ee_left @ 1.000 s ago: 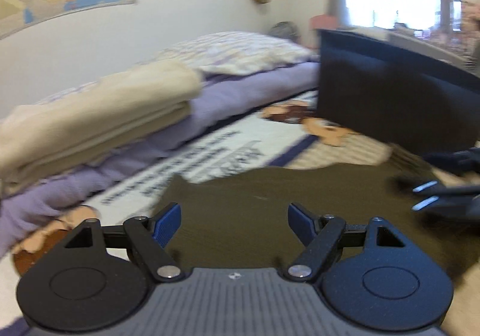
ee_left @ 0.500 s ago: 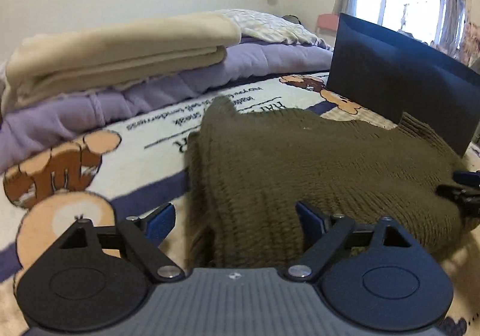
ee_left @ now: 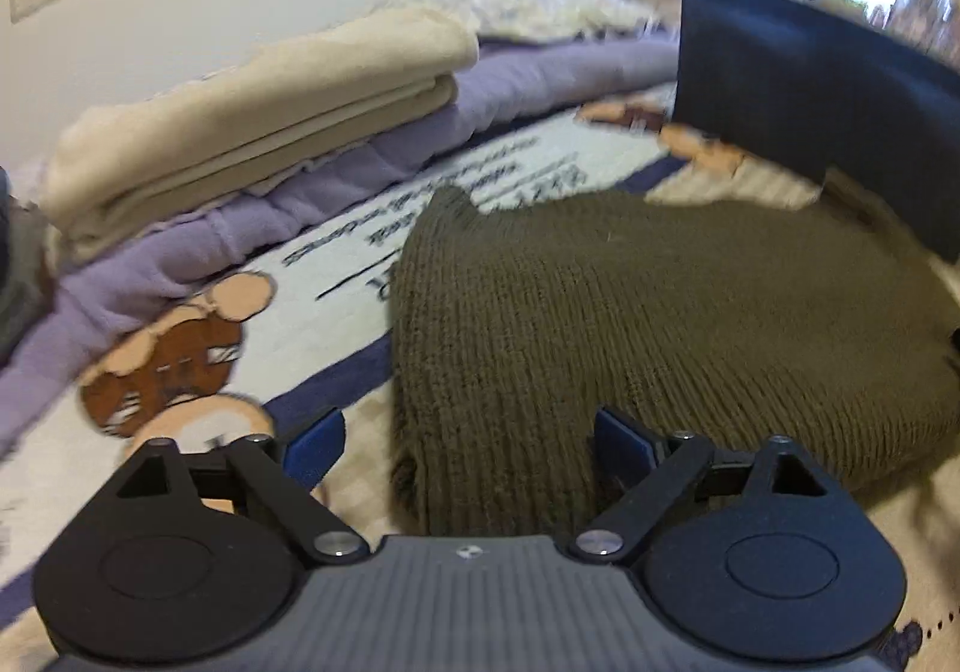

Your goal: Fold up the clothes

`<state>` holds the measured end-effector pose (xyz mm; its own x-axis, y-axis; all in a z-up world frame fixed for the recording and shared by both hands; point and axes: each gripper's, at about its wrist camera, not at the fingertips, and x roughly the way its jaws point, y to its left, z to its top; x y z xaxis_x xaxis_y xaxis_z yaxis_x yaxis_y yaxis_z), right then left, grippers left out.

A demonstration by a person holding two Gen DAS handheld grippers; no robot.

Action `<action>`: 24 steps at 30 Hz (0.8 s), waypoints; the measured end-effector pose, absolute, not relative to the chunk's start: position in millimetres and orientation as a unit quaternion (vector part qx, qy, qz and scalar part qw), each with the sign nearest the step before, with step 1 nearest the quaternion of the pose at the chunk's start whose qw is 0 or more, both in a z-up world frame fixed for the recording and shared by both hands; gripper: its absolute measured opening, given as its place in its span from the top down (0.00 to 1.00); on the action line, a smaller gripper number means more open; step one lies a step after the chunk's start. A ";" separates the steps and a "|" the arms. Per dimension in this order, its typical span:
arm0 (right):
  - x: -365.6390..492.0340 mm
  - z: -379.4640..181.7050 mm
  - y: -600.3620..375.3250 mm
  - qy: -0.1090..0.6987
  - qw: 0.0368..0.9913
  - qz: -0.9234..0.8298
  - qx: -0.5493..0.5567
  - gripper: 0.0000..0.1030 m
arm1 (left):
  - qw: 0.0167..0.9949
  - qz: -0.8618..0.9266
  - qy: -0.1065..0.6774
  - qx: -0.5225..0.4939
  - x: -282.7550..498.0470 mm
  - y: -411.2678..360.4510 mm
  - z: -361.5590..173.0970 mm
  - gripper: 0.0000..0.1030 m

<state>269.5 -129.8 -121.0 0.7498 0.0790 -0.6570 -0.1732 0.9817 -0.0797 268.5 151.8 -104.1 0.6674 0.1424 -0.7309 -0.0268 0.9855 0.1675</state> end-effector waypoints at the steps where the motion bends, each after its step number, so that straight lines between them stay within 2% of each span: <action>1: 266.7 -114.9 -127.3 0.356 0.930 0.069 -0.065 0.30 | 0.908 0.047 0.410 0.074 266.1 148.3 -101.3 0.06; 3: 258.2 -101.0 -118.9 0.367 0.924 0.078 -0.070 0.30 | 0.904 0.049 0.418 0.077 256.8 138.3 -91.5 0.01; 8: 230.2 -65.3 -96.3 0.365 0.921 0.092 -0.101 0.22 | 0.895 0.048 0.438 0.069 228.6 113.4 -67.4 0.01; 17: 183.1 -24.7 -79.8 0.369 0.914 0.113 -0.125 0.19 | 0.890 0.013 0.444 0.101 177.2 77.5 -30.1 0.01; 20: 175.5 -18.3 -83.7 0.402 0.903 0.112 -0.098 0.18 | 0.877 0.001 0.470 0.102 161.3 69.0 -17.1 0.01; 24: 168.6 -12.1 -93.0 0.446 0.889 0.100 -0.037 0.18 | 0.880 0.001 0.463 0.107 148.2 59.1 -7.5 0.01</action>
